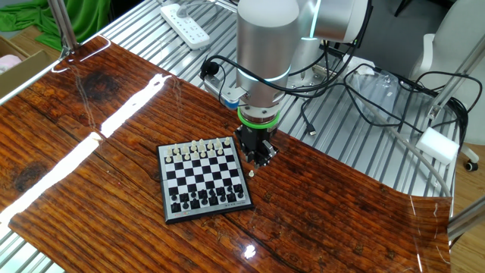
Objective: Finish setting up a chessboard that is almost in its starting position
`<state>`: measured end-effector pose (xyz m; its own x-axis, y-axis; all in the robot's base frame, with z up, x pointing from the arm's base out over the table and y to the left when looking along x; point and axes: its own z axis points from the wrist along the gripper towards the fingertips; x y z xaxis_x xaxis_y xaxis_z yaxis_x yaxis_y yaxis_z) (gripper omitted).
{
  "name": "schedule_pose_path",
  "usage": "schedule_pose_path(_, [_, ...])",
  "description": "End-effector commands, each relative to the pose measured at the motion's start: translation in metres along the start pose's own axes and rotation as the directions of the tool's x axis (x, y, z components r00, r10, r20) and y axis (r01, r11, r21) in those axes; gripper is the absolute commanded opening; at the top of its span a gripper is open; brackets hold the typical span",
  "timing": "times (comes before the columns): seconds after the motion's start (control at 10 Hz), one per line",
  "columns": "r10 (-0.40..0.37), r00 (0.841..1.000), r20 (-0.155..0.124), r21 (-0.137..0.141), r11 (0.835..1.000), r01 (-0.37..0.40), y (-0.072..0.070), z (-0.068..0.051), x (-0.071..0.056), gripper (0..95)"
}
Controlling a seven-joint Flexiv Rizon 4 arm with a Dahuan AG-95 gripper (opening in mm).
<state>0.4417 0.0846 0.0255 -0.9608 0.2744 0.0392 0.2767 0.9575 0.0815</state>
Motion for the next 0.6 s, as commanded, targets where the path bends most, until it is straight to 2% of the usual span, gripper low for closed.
schedule_pose_path(0.1, [0.000, 1.000, 0.000, 0.000, 1.000, 0.000, 0.0000, 0.0001, 0.0001, 19.0])
schedule_pose_path(0.2, [0.018, 1.000, 0.001, -0.003, 1.000, -0.018, 0.0011, 0.0004, 0.0004, 19.0])
schedule_pose_path(0.6, [0.007, 1.000, -0.005, -0.006, 1.000, -0.007, 0.0012, 0.0005, 0.0000, 19.0])
